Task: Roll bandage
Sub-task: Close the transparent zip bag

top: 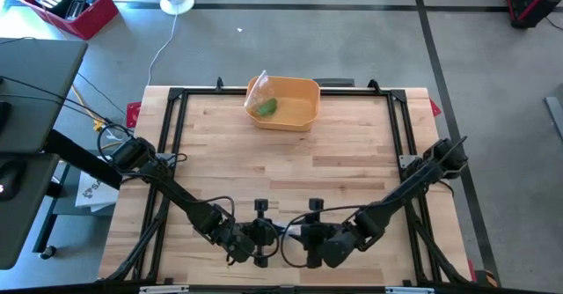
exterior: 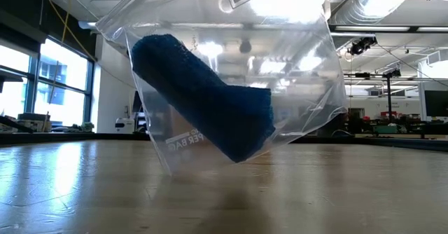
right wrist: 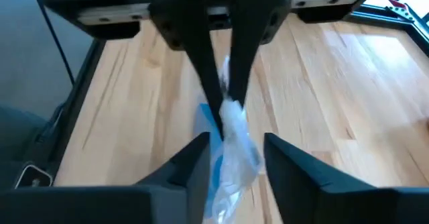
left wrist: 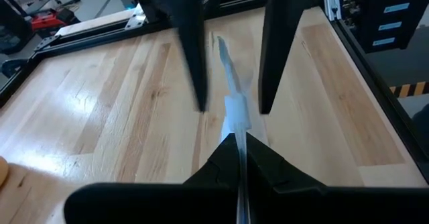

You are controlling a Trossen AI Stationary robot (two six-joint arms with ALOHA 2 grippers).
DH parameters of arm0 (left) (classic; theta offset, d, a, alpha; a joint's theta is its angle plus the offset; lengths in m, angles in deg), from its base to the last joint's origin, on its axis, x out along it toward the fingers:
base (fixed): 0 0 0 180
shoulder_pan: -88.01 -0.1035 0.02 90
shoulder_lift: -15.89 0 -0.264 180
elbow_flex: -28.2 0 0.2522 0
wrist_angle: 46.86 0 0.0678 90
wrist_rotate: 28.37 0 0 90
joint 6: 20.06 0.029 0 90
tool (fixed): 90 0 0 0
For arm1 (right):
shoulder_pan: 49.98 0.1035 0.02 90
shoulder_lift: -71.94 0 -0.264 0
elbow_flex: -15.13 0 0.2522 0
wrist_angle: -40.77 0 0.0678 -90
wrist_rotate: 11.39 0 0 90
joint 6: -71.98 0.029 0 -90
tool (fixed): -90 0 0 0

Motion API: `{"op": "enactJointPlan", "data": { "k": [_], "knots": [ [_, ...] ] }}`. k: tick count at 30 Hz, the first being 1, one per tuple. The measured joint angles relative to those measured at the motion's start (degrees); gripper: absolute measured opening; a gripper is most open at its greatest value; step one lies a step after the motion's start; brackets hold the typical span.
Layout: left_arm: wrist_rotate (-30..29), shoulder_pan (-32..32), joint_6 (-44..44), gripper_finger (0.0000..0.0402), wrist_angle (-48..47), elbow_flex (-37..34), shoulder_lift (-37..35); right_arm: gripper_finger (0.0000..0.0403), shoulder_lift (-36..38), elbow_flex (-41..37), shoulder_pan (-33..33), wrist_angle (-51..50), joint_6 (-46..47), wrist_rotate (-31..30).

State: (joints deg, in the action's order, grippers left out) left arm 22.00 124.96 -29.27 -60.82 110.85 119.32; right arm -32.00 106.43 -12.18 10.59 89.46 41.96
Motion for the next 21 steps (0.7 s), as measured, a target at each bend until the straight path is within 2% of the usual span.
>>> {"op": "enactJointPlan", "data": {
  "k": [4, 6, 11, 18, 21],
  "knots": [
    [0.04, 0.00, -0.13, 0.0000, -0.13, 0.00, 0.00, 0.0032, 0.04, 0.00, 0.88, 0.68, -1.45, -1.07],
    [0.06, 0.00, -0.15, 0.0000, -0.15, 0.00, 0.00, 0.0009, 0.04, 0.00, 1.37, 0.82, -2.48, -2.39],
    [0.30, 0.00, 0.45, 0.0012, -0.12, 0.00, -0.05, 0.0002, 0.09, 0.00, 2.03, 0.81, -1.47, -3.71],
    [1.24, -0.19, 2.45, 0.0106, 2.15, -0.02, -0.17, 0.0001, 0.15, 0.00, 2.12, 0.35, 0.60, -3.86],
    [1.31, -0.14, 4.20, 0.0135, 2.79, -0.05, -0.17, 0.0001, 0.17, 0.00, 2.12, 0.35, 0.52, -3.88]
  ]
}}
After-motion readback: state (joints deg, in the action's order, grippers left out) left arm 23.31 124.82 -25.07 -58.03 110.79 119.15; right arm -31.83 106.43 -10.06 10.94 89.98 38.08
